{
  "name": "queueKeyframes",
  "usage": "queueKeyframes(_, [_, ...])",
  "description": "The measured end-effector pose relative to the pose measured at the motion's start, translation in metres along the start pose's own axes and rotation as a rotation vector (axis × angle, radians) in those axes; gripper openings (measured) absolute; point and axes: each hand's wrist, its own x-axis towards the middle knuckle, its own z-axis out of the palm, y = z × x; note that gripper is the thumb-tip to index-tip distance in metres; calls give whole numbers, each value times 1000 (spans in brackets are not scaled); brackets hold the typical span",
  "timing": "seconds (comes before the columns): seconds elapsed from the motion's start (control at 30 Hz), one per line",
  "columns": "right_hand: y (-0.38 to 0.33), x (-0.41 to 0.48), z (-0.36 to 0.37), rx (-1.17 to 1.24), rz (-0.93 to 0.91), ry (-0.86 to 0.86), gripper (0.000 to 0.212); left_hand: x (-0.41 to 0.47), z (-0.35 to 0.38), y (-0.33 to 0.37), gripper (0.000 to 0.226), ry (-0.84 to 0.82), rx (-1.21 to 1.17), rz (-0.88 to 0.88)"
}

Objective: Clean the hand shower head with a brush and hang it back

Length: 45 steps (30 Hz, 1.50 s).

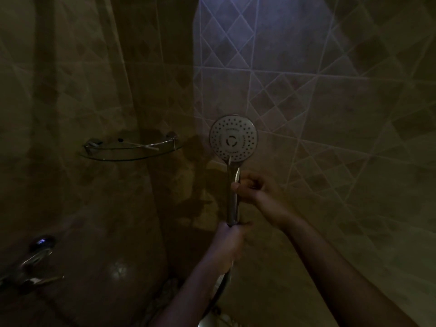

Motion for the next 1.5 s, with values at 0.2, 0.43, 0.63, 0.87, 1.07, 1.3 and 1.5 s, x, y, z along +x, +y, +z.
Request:
queueKeyframes(0.2, [-8,-4,1,-137,-97,27,16,-3,1,2,10,-28,-6,8])
queueKeyframes(0.43, [-5,-4,-2,-32,-25,18,7,-6,1,-1,58,-20,-20,-1])
queueKeyframes(0.63, [-2,-6,0,-88,-50,13,16,-8,1,0,59,-24,16,-2])
queueKeyframes(0.87, [-1,-4,-1,-58,-18,41,17,-10,3,-1,64,-22,0,6])
queueKeyframes(1.07, [1,-3,8,-8,-20,27,5,-8,3,-5,60,-1,10,-11])
queueKeyframes(1.3, [7,-3,2,-133,-69,106,19,-15,1,0,56,-16,-23,3])
queueKeyframes(1.5, [5,-3,2,-89,-28,-5,34,-14,0,-5,51,-17,-2,-10])
